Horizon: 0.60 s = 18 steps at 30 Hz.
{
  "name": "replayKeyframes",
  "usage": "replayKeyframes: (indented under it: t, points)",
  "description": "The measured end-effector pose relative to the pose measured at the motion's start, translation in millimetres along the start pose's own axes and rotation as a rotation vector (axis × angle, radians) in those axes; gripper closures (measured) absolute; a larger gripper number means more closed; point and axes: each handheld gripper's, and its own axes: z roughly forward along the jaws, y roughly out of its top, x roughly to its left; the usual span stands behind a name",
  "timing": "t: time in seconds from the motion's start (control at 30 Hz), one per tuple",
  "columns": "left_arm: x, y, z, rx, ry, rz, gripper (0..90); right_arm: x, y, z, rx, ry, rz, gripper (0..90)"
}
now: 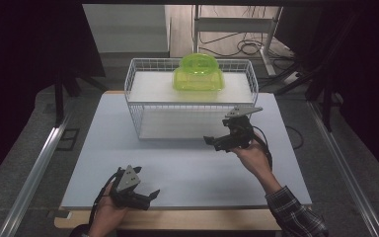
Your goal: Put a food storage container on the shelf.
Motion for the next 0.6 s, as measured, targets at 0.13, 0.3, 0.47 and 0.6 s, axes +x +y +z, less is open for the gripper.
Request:
replayKeyframes:
  t: [0.13,0.3,0.47,0.6]
  points:
    - [0.0,-0.1,0.1,0.002,0.0,0.001,1.5,-1.1,-11.3,3.4,-0.002,-0.004,-0.003,2.5]
    - [-0.1,-0.1,0.3,0.004,0.0,0.002,1.4,-2.7,-25.2,5.7,0.002,-0.016,-0.003,1.9]
    - [-0.3,-0.1,0.5,0.004,0.0,0.003,1.4,-4.5,-38.0,4.8,0.004,-0.033,0.006,1.9]
    - [-0.5,-0.1,0.8,0.006,0.0,0.004,1.4,-5.2,-46.7,3.2,0.0,-0.049,0.005,1.9]
